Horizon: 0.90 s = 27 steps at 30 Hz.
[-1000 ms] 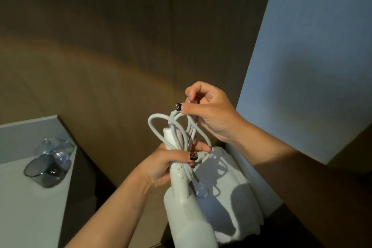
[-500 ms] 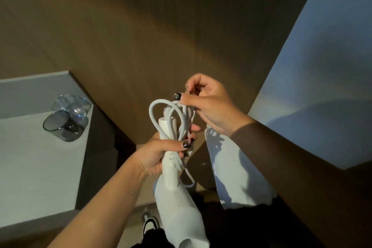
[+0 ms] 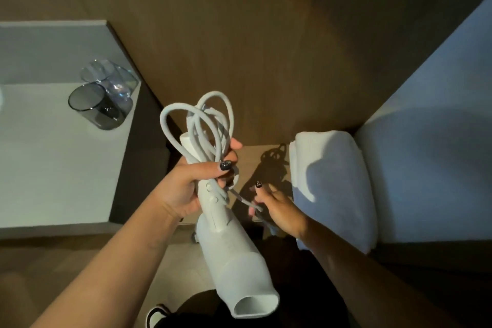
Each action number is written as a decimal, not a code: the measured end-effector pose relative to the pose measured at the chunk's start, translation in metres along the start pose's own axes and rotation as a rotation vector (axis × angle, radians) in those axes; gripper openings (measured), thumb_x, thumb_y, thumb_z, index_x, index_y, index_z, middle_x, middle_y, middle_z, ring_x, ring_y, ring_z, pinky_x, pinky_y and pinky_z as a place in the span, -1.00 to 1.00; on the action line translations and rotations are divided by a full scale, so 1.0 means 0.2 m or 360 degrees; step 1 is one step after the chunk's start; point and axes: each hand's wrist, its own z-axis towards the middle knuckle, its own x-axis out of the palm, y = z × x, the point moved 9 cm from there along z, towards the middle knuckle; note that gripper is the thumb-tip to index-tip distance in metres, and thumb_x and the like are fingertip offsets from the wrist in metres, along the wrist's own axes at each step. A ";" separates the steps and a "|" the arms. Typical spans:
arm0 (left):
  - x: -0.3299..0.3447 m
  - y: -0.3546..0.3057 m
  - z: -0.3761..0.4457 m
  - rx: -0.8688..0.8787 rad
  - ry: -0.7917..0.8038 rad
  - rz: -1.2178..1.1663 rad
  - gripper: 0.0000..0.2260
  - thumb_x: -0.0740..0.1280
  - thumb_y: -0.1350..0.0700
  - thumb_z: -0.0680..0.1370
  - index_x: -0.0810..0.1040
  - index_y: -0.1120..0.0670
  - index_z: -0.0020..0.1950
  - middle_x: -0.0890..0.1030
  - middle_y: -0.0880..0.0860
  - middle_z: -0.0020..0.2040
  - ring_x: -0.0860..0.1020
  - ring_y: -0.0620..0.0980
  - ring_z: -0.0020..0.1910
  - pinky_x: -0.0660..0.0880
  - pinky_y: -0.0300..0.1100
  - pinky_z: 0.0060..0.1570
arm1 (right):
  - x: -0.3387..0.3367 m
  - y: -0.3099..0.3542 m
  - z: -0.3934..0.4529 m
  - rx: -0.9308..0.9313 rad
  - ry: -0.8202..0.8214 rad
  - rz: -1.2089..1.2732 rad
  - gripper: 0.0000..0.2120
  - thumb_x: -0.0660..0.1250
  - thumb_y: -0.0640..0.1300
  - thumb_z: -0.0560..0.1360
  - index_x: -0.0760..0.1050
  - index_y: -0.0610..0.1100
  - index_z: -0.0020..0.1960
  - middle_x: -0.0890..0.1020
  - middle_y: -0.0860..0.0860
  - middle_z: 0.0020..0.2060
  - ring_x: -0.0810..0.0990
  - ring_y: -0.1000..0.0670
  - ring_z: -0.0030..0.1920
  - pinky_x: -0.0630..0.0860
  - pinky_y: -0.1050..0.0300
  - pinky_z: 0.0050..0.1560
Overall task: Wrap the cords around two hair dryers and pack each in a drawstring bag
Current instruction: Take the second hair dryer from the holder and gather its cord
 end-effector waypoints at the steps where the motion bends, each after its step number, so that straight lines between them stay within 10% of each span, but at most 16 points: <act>1: -0.02 -0.01 -0.02 0.0022 0.0000 0.0013 -0.57 0.63 0.13 0.21 0.65 0.14 0.03 0.52 0.03 -0.27 0.48 -0.11 -0.44 0.50 -0.27 -0.34 | 0.01 -0.02 0.00 -0.0012 -0.0025 -0.0058 -0.50 0.06 0.11 0.64 0.54 -0.26 -0.10 0.57 -0.04 -0.13 0.56 -0.02 0.00 0.36 0.01 0.28; 6: -0.19 0.02 -0.19 0.0012 -0.0182 0.0165 -0.53 0.60 0.15 0.23 0.61 0.16 0.10 0.53 0.06 -0.23 0.51 -0.10 -0.41 0.53 -0.22 -0.28 | -0.06 0.00 0.01 -0.0128 -0.0310 -0.0073 -0.58 0.22 -0.06 0.61 0.50 -0.39 -0.23 0.48 -0.16 -0.35 0.51 -0.14 -0.26 0.39 0.14 -0.12; 12: -0.31 0.05 -0.48 -0.0048 -0.0421 0.0676 -0.54 0.52 0.14 0.22 0.55 0.12 0.10 0.66 0.03 -0.07 0.63 -0.07 -0.06 0.55 -0.17 -0.04 | 0.05 0.09 0.00 -0.0076 -0.0377 0.0213 -0.72 0.38 -0.12 0.52 0.52 -0.19 -0.34 0.49 0.11 -0.55 0.45 0.19 -0.48 0.36 0.38 -0.38; 18: -0.53 0.07 -0.88 -0.0045 -0.0661 0.0693 -0.50 0.54 0.08 0.18 0.58 0.06 0.11 0.67 0.06 -0.03 0.63 0.03 0.01 0.56 -0.05 0.05 | 0.40 0.26 -0.09 -0.0062 0.0051 0.0628 -0.68 0.35 -0.13 0.37 0.48 -0.07 -0.56 0.44 0.03 -0.54 0.41 0.09 -0.43 0.31 0.12 -0.12; 27: -0.78 0.08 -1.46 0.0013 -0.0934 0.1077 -0.69 0.54 0.13 0.27 0.65 -0.09 -0.02 0.69 0.02 -0.08 0.66 -0.01 -0.06 0.61 -0.06 -0.01 | 1.16 0.46 -0.31 -0.0300 0.0460 0.0473 -0.72 0.31 -0.22 0.41 0.65 0.04 -0.38 0.59 0.15 -0.41 0.48 0.06 -0.20 0.41 0.13 -0.04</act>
